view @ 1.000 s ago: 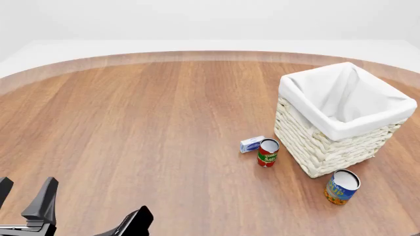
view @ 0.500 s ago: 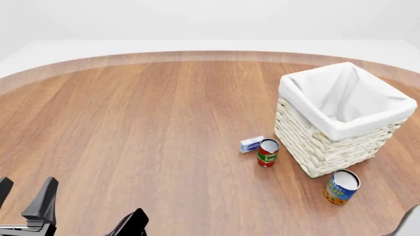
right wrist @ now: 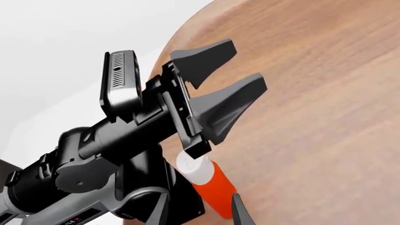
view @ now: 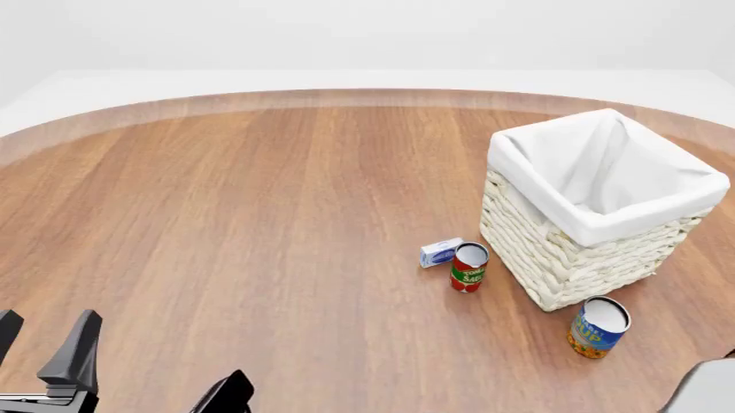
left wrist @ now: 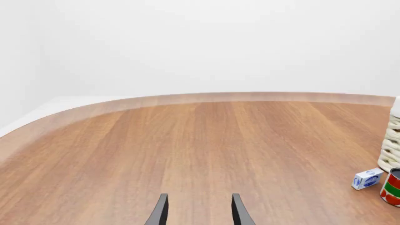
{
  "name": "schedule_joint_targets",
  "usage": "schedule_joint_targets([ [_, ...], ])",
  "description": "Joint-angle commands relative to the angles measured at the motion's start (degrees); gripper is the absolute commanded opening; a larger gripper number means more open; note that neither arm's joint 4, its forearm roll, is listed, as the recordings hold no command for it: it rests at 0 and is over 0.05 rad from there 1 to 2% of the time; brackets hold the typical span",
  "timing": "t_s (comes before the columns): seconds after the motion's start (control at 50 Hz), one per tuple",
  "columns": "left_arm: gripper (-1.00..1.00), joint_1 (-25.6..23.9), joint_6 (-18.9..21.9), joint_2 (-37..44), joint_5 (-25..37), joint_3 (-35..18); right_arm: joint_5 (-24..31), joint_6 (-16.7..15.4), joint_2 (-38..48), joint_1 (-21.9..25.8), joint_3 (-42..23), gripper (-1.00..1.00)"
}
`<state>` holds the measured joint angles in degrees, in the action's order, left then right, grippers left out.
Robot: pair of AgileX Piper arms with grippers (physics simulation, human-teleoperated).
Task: Pick up the ketchup, and put it in the basket.
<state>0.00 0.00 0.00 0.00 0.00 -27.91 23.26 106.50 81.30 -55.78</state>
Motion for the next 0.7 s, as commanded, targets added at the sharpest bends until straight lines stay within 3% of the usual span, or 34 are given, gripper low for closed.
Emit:
schedule_joint_targets([
  [0.02,1.0,0.0,0.0,0.0,0.0,0.0,0.5,0.0,1.0,0.2,-1.1,1.0],
  [0.7,1.0,0.0,0.0,0.0,0.0,0.0,2.2,0.3,4.9,1.5,-5.6,1.0],
])
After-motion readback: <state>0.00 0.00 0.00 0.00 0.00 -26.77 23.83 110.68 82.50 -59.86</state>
